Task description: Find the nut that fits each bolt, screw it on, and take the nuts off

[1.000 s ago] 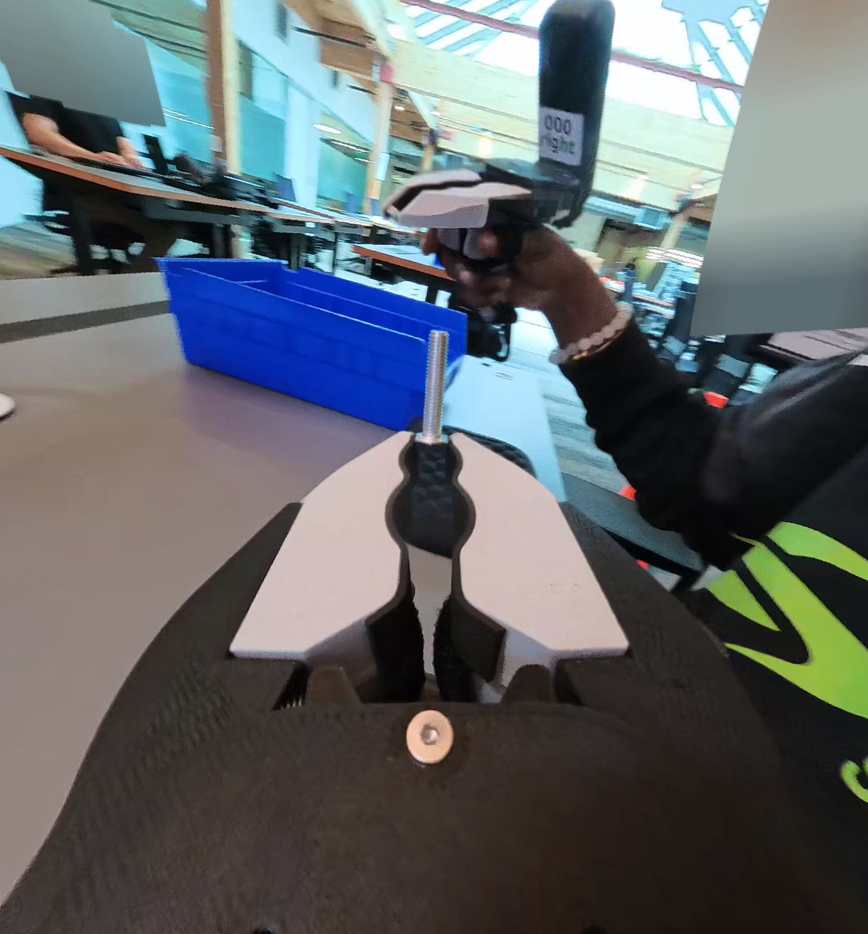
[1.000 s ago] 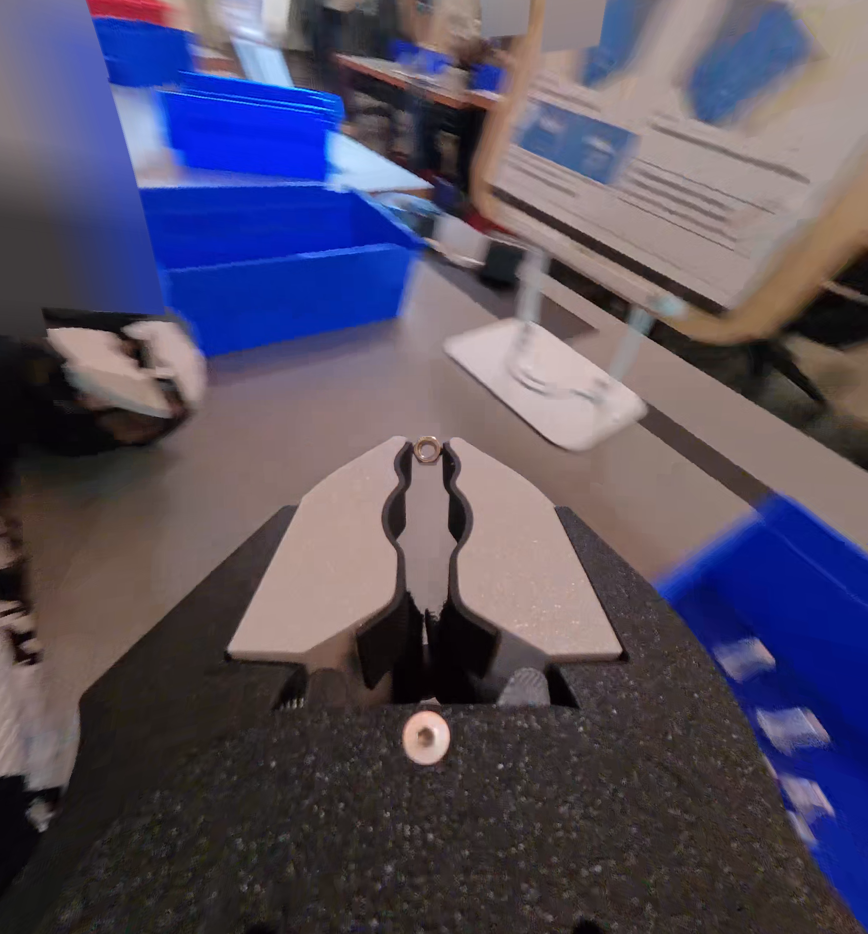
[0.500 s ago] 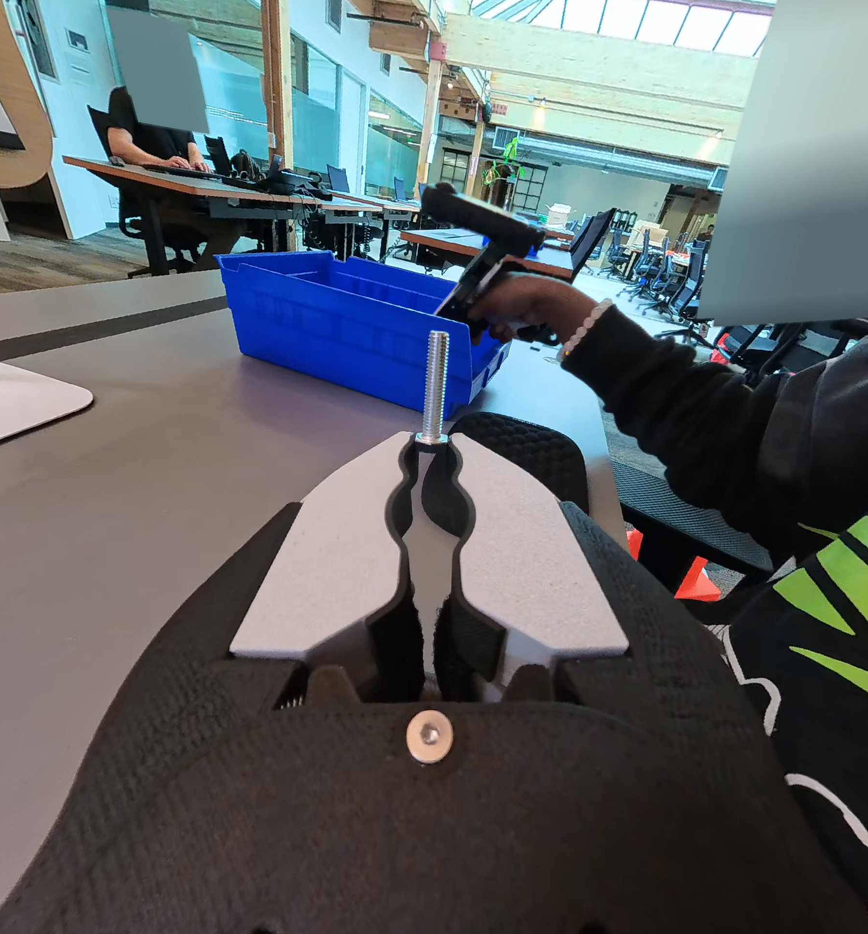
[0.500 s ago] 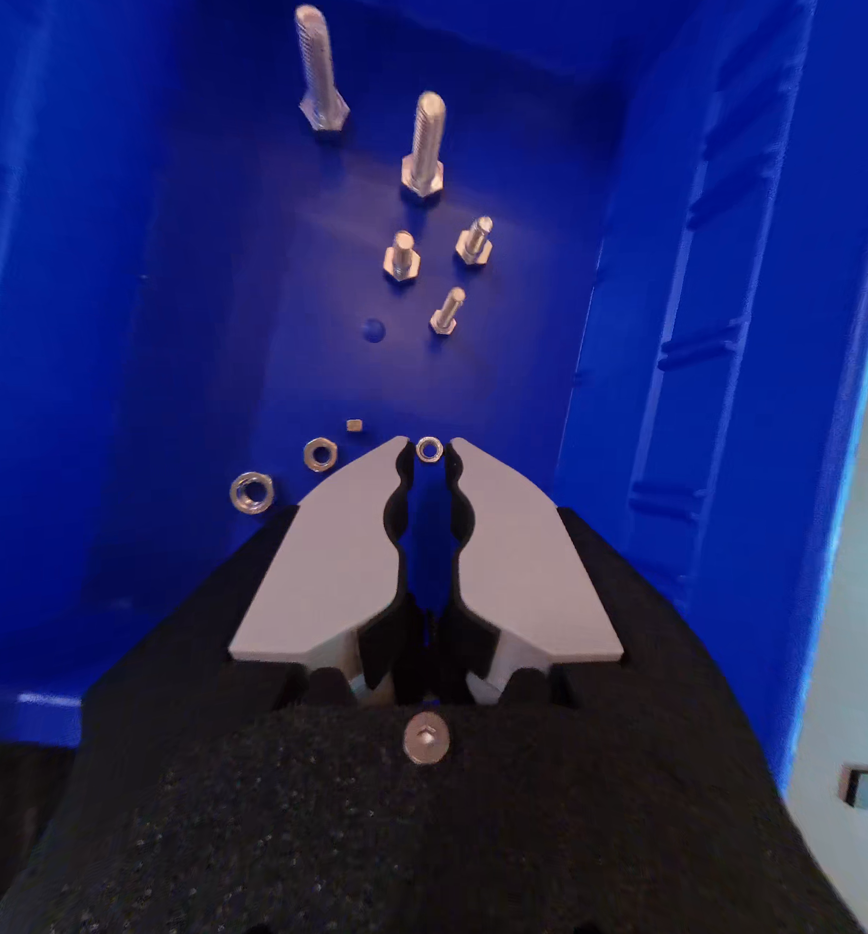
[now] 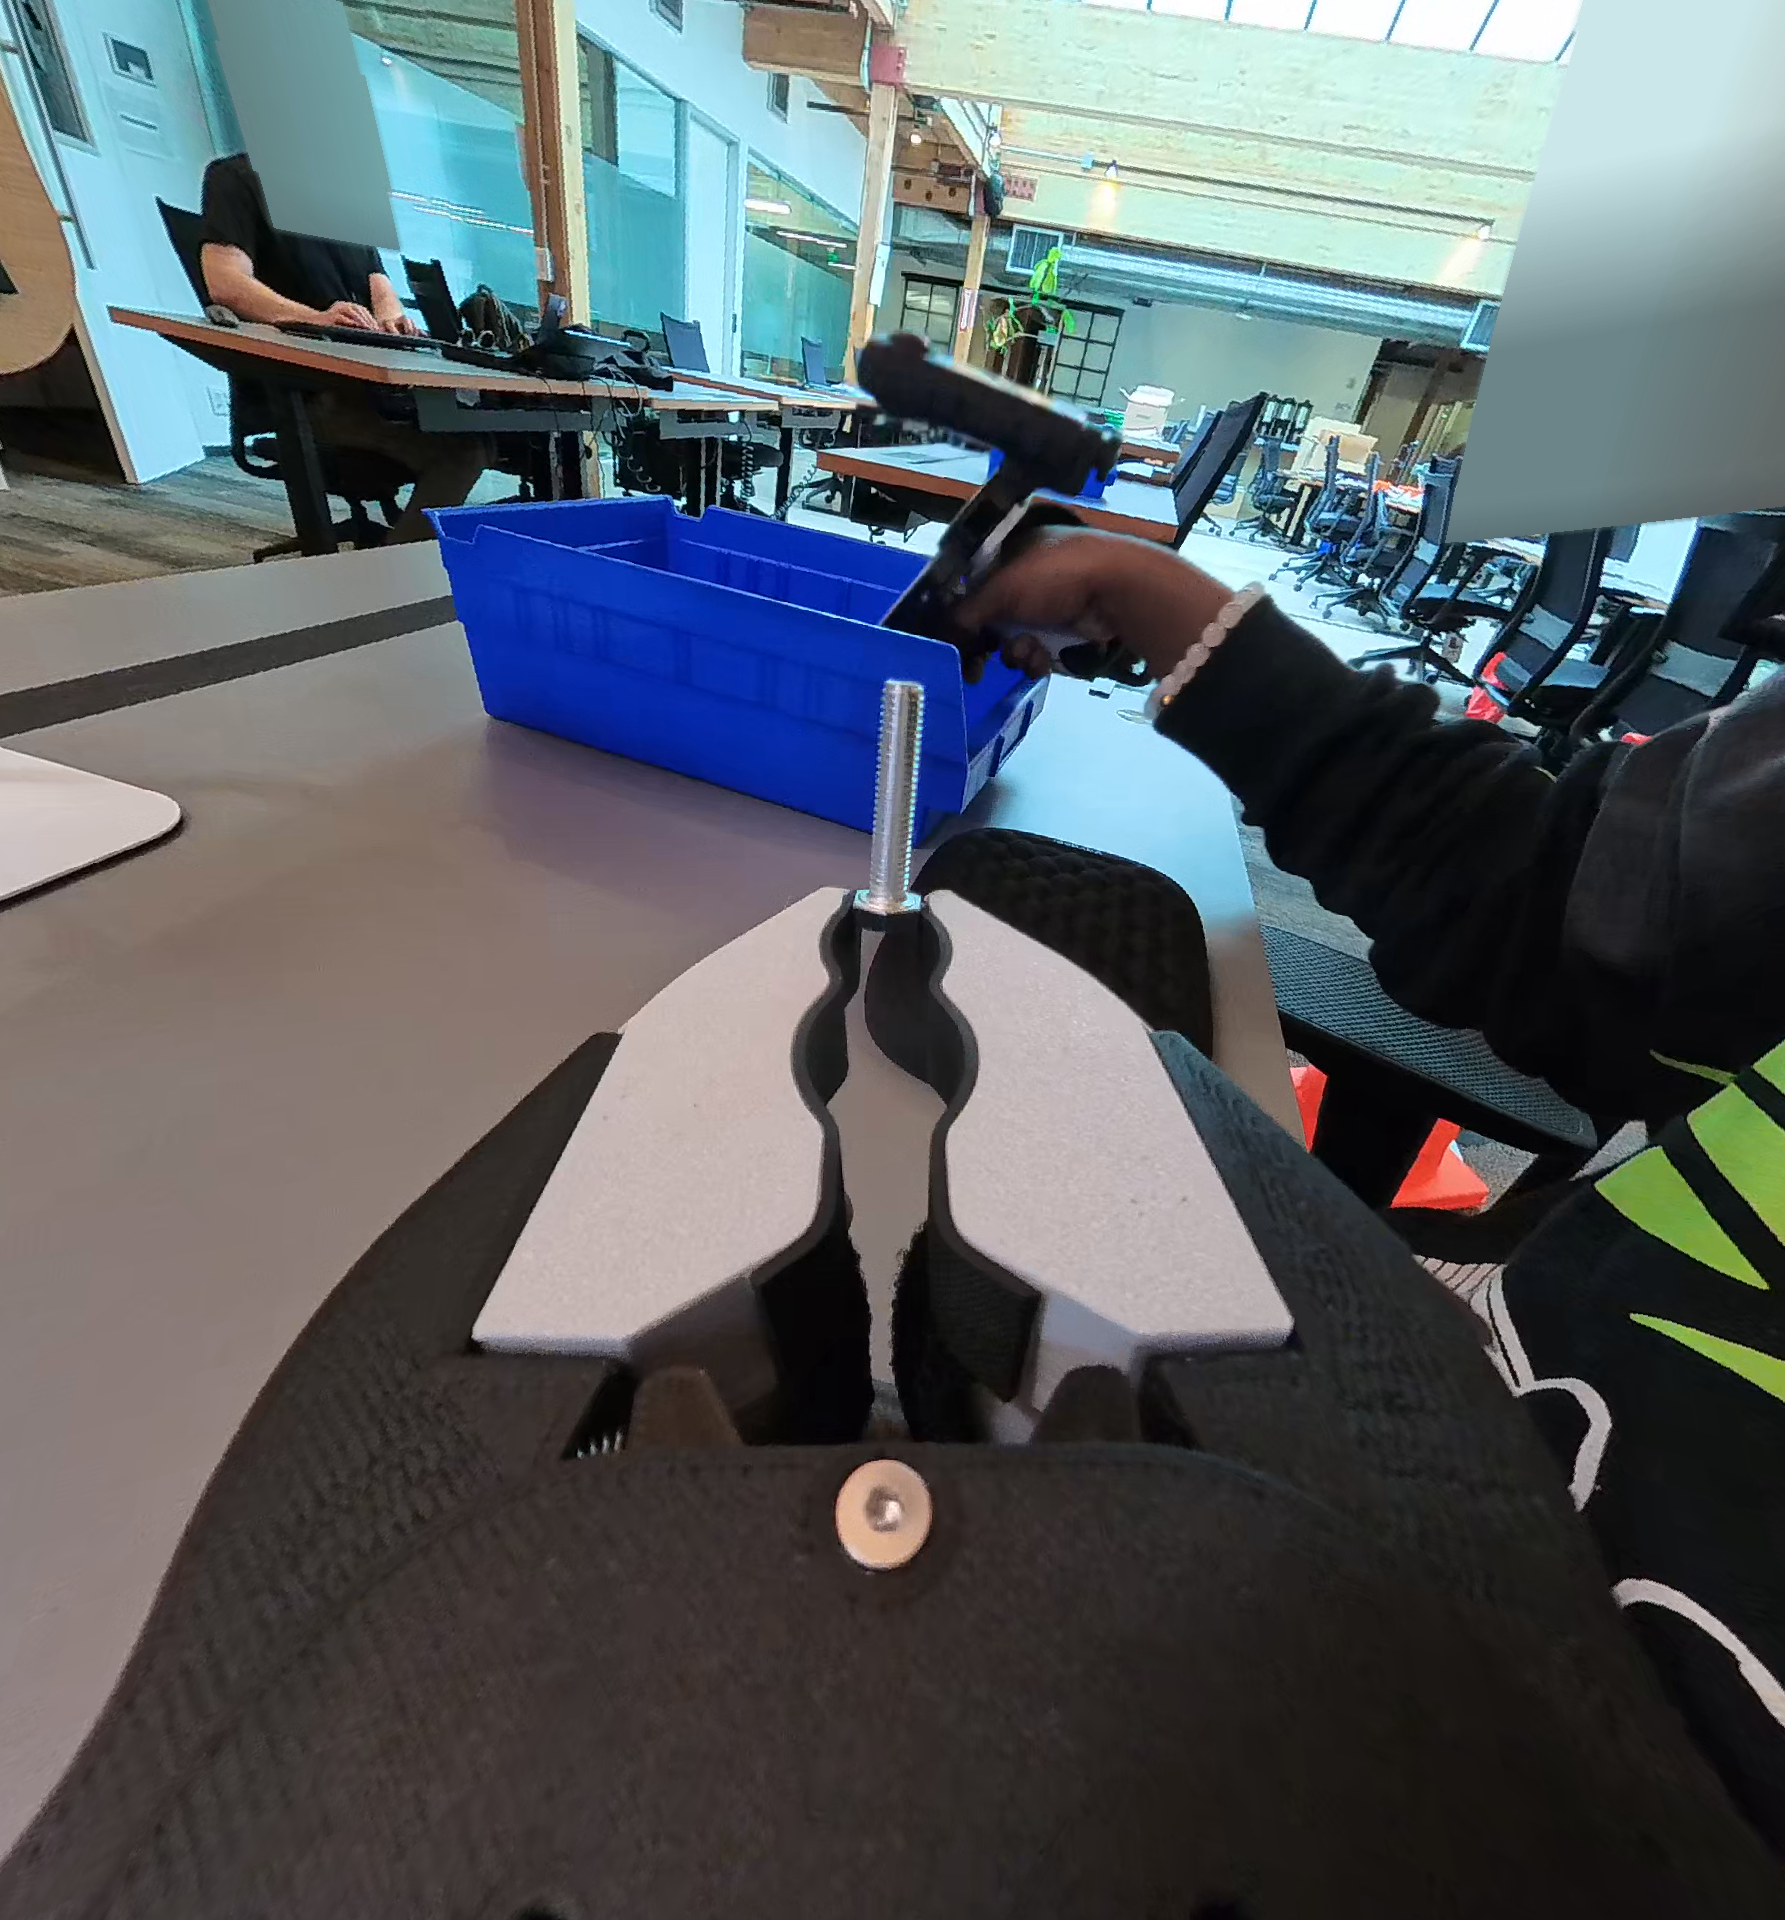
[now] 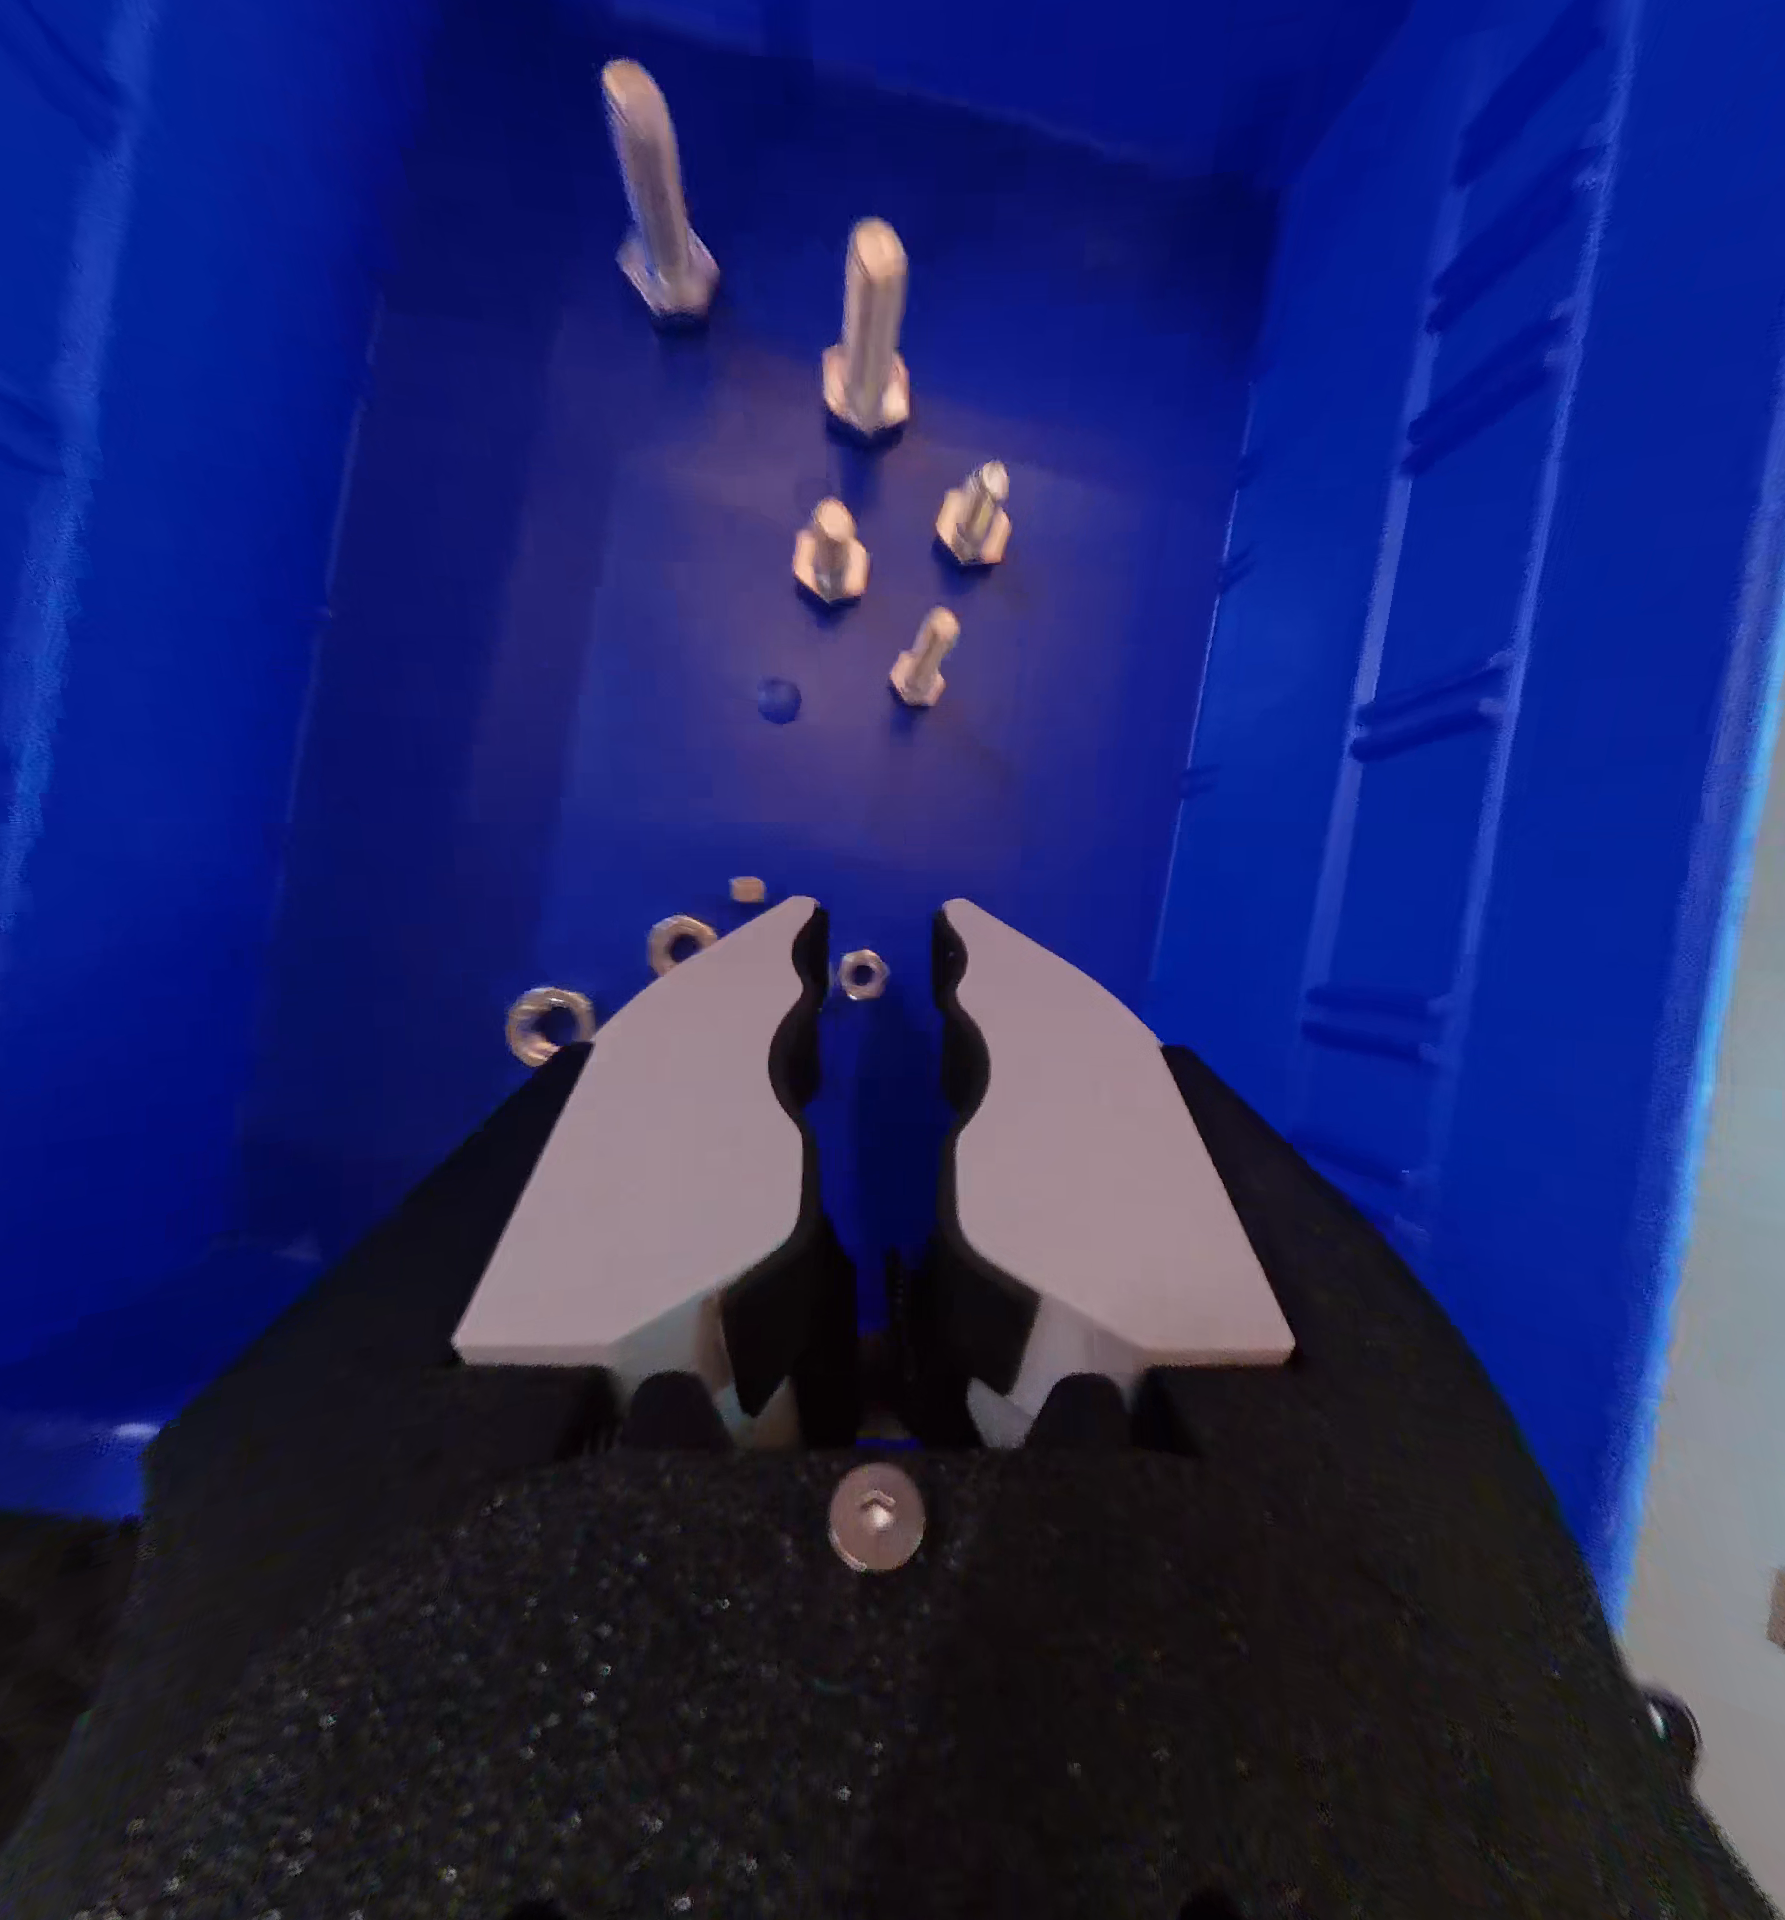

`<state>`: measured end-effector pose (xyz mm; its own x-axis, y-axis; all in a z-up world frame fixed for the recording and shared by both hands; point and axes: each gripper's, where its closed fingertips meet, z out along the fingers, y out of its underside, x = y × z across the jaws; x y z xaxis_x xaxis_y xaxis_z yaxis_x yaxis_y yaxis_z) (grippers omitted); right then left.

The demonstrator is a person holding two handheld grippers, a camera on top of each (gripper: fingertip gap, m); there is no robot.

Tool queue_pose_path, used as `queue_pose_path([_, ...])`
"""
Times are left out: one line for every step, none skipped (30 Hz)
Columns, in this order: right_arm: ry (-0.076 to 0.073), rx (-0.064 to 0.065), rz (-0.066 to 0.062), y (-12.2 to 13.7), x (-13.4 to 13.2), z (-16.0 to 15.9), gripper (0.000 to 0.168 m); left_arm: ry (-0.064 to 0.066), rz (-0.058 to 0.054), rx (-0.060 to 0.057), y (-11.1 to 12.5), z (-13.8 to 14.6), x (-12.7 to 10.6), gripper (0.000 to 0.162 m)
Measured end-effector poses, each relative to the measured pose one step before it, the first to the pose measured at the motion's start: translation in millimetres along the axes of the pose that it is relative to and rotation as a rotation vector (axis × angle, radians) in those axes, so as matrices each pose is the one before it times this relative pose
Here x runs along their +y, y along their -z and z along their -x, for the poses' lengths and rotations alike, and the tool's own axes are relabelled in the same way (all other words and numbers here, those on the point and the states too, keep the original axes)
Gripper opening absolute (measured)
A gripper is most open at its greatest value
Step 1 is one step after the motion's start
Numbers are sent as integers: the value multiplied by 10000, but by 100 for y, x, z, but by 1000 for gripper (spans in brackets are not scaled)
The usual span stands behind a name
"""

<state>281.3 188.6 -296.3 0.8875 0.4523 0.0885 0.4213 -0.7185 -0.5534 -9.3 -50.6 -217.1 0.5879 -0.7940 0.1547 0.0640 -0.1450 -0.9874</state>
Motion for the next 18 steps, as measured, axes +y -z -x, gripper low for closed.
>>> queue_pose_path([213,-389,-703,823,-1099,1159,19,-11,28,-16,-16,30,55,10])
queue_pose_path([255,-656,-925,983,-1488,1843,19,-3,33,-11,-19,24,50,10])
queue_pose_path([292,-873,-1016,1023,-1741,2496,19,-1,37,-3,-30,16,65,10])
queue_pose_path([380,-1047,-1009,894,-1849,3080,20,-9,42,3,-42,2,72,10])
queue_pose_path([450,-1149,-925,587,-1837,3510,21,-14,49,0,-46,2,71,10])
queue_pose_path([478,-1180,-779,210,-1679,3696,21,-21,58,0,-49,-12,95,10])
queue_pose_path([475,-1161,-614,-202,-1458,3670,22,-30,64,4,-47,-23,104,10])
queue_pose_path([431,-1087,-473,-545,-1241,3461,23,-43,62,-11,-37,-13,93,10])
queue_pose_path([360,-950,-357,-842,-1011,3063,23,-53,46,-20,-23,-12,76,10])
queue_pose_path([298,-834,-196,-1041,-681,2624,23,-42,25,-9,-12,-18,39,10])
queue_pose_path([218,-737,-23,-1140,-324,2190,23,-17,8,8,-7,-32,14,10])
queue_pose_path([101,-589,127,-1156,-39,1662,23,-10,-2,14,-5,-41,-9,10])
queue_pose_path([3,-444,173,-1095,109,1182,23,-18,2,-2,6,-8,-4,10])
queue_pose_path([-61,-328,159,-990,152,797,23,-23,-3,-7,6,-20,-8,10])
queue_pose_path([-75,-233,186,-858,255,496,22,-20,5,5,0,-21,0,10])
queue_pose_path([-47,-155,178,-727,271,265,22,-26,14,1,-4,-31,23,10])
queue_pose_path([-20,-83,154,-604,266,86,22,-33,16,-18,-9,7,24,10])
queue_pose_path([-10,-49,149,-497,271,4,21,-30,16,-15,-1,7,23,10])
